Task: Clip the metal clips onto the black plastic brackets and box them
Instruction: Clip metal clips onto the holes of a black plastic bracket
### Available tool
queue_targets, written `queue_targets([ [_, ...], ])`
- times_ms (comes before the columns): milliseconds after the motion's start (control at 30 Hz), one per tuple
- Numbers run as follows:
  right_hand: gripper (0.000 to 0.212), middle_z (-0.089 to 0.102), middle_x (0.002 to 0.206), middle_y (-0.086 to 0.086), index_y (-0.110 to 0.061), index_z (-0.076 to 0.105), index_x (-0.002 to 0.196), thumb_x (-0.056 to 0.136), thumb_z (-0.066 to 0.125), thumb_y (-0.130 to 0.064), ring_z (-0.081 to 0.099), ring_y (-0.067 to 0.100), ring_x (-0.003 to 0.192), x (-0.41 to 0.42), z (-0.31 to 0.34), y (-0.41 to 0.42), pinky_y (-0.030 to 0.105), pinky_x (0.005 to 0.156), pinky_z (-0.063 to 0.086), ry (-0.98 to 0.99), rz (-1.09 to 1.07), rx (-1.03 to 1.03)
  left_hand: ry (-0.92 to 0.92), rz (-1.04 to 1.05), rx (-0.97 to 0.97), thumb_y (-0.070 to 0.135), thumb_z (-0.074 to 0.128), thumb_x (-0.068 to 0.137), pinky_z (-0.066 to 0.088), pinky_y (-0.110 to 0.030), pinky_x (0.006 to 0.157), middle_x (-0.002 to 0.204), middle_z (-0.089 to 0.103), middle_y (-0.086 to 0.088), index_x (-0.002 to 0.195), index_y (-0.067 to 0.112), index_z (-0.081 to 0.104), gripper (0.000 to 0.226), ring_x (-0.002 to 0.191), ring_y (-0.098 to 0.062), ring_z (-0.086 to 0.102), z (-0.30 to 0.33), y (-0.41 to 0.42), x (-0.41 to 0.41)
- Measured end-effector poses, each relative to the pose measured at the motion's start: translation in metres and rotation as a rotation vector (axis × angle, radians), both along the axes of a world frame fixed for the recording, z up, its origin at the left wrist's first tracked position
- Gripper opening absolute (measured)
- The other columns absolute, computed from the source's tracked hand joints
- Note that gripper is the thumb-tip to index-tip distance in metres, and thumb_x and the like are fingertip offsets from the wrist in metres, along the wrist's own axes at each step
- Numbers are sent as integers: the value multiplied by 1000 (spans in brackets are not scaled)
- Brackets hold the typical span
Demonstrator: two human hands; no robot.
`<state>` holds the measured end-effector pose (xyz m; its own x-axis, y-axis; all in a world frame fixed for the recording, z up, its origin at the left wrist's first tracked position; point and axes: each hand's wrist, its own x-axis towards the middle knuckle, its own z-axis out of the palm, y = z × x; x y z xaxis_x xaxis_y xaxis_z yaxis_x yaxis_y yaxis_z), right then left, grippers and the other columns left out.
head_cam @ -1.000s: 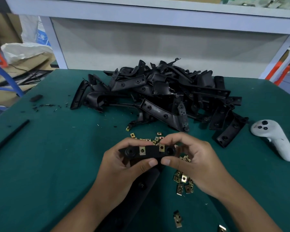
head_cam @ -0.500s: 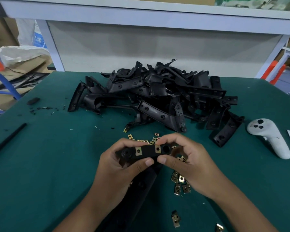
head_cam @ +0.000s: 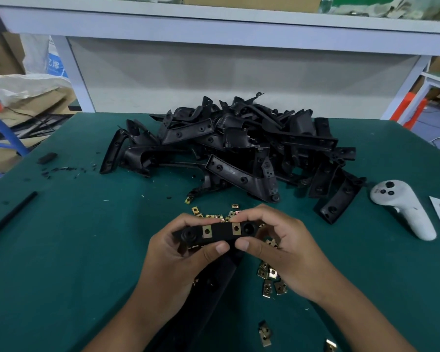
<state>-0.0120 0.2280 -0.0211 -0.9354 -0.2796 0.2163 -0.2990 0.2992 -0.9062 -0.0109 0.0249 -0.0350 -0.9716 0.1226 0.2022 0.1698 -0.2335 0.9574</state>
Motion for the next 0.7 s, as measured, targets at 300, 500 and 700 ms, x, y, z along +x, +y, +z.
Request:
queue_targets([
  [300, 28, 72, 109, -11, -41, 70, 115, 89, 73, -51, 69, 11, 101, 0, 4, 0, 15, 82, 50, -39, 17, -71, -1, 30, 14, 18, 82, 65, 56, -15, 73, 93, 78, -5, 88, 23, 78, 25, 85, -10, 74, 0, 4, 3],
  [500, 28, 72, 108, -13, -40, 71, 112, 86, 75, -50, 68, 7, 100, 0, 15, 9, 15, 83, 49, -50, -26, -43, -8, 40, -43, 19, 75, 70, 54, -12, 70, 91, 78, 1, 93, 22, 78, 23, 82, -5, 73, 7, 11, 9],
  [700, 33, 70, 94, -12, -42, 70, 108, 80, 78, -57, 63, 25, 79, 28, 34, 32, 38, 72, 55, 54, -128, -51, 83, -1, -126, 35, 78, 68, 53, -11, 71, 93, 77, 6, 96, 34, 77, 28, 84, -5, 73, 32, 28, 22],
])
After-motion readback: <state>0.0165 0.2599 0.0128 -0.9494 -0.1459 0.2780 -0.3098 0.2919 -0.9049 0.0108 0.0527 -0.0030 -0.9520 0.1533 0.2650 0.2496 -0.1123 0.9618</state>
